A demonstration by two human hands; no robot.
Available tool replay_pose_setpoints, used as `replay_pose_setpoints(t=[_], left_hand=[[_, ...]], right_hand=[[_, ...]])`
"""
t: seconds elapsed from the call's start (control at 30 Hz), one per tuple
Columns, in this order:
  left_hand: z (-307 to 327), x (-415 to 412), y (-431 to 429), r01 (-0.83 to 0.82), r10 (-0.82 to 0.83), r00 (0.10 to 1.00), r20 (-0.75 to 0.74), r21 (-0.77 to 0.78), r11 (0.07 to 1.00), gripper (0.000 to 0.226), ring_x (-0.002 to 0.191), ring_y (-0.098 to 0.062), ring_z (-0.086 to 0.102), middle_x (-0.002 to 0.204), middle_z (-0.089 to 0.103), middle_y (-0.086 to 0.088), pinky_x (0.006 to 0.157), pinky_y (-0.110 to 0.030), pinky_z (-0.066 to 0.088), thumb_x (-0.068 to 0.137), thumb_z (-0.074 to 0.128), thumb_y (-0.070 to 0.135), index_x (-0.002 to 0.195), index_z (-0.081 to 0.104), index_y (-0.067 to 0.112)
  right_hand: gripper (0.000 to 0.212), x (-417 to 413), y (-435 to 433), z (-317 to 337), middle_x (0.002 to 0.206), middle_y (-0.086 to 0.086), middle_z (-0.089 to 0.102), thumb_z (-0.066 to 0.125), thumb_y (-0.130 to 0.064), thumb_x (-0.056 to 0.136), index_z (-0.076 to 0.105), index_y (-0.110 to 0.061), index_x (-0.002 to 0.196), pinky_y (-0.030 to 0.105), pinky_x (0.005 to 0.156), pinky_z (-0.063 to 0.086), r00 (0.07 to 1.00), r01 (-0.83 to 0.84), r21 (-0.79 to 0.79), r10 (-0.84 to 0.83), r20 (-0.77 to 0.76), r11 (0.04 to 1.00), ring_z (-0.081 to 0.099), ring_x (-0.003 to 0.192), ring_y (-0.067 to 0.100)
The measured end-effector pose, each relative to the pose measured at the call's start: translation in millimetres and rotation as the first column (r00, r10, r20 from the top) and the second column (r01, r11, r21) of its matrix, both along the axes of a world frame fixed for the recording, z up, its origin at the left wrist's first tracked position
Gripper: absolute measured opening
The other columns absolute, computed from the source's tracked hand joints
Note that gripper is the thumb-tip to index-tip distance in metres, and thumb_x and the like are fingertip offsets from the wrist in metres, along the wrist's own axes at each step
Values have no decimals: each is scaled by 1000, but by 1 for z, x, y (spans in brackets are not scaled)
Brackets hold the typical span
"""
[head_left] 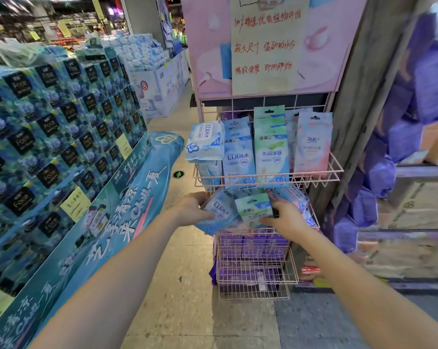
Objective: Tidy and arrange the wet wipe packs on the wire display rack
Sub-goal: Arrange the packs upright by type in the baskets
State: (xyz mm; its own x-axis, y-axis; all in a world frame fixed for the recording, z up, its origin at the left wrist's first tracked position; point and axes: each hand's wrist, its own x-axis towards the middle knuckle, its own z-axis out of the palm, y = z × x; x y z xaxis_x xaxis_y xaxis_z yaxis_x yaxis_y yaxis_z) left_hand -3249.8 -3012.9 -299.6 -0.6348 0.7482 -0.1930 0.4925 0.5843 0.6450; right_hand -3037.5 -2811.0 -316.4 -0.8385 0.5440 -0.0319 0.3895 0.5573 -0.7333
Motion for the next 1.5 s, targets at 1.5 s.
replay_pose_setpoints(t=[1.5], left_hand=[[152,51,71,-138,181,869,-460,126,982,44,130,-26,33,129,55,7,89,-38,23,83,71,64,120,63,41]], right_hand=[[26,10,48,123,113,5,71,67,-21,94,63,-13,118,38,83,56,989,121,158,-106,-100,980,66,97,25]])
